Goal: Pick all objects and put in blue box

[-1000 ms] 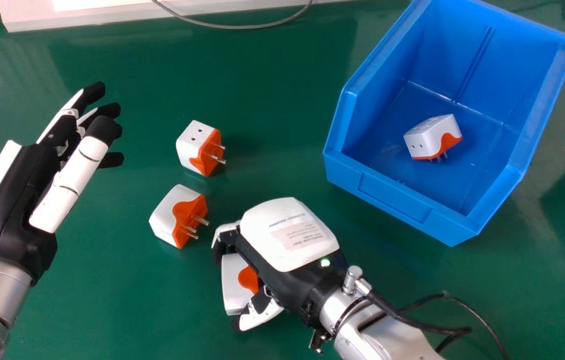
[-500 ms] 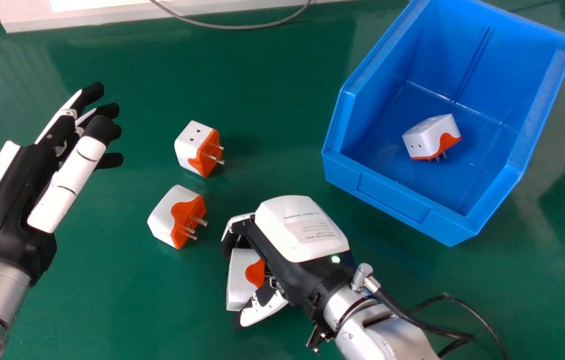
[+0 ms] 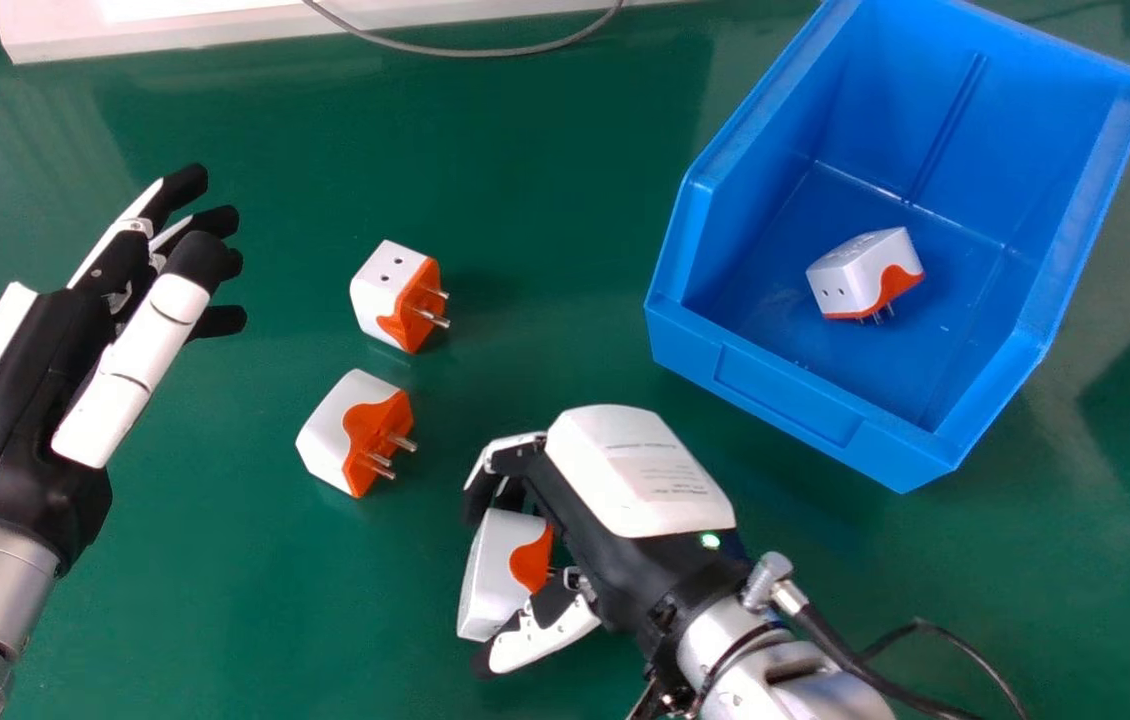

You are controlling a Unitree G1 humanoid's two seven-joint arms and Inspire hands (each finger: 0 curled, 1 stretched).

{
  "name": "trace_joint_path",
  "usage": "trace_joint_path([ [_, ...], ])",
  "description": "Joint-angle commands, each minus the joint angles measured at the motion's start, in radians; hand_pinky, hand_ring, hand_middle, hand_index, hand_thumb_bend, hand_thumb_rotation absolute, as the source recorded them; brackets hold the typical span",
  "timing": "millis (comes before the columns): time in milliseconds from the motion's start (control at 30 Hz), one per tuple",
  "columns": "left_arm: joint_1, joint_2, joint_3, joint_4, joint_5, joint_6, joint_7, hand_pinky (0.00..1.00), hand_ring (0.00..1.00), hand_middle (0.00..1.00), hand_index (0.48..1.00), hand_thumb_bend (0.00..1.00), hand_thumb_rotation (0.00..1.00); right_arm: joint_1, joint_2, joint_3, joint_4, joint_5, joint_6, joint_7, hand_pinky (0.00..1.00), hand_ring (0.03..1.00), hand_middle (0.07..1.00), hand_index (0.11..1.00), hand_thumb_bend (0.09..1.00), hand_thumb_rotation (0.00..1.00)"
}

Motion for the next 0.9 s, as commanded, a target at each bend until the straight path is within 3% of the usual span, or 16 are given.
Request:
trace_joint_path([
  [0, 0.0, 0.013, 0.015, -0.021, -0.012, -0.002, 0.0, 0.79, 0.88, 0.9, 0.93, 0.78, 0.84, 0.024, 0.014, -0.004, -0.08, -0.005, 0.019, 0.01, 0.34, 0.429, 0.519, 0.542, 0.49, 0.0],
  [500, 0.0, 0.016, 0.022, -0.023, -0.02, 0.007, -0.003, 0.8, 0.88, 0.9, 0.927, 0.79, 0.83, 0.187, 0.029, -0.011, -0.358, -0.028, 0.051, -0.013, 0.34, 0.44, 0.523, 0.539, 0.49, 0.0],
  [633, 0.003, 0.016, 0.023, -0.022, -0.021, 0.003, -0.004, 0.8, 0.88, 0.9, 0.926, 0.79, 0.83, 0.22, 0.031, -0.032, -0.446, -0.03, 0.058, 0.002, 0.33, 0.44, 0.527, 0.541, 0.49, 0.0],
  [733, 0.0, 0.019, 0.027, -0.009, -0.025, -0.002, -0.007, 0.8, 0.88, 0.9, 0.926, 0.78, 0.83, 0.241, 0.04, -0.056, -0.533, -0.048, 0.074, 0.021, 0.33, 0.44, 0.529, 0.541, 0.49, 0.0],
  [867, -0.002, 0.021, 0.032, -0.001, -0.028, -0.004, -0.011, 0.8, 0.88, 0.9, 0.926, 0.78, 0.82, 0.24, 0.055, -0.115, -0.586, -0.054, 0.054, -0.027, 0.32, 0.438, 0.527, 0.544, 0.489, 0.0],
])
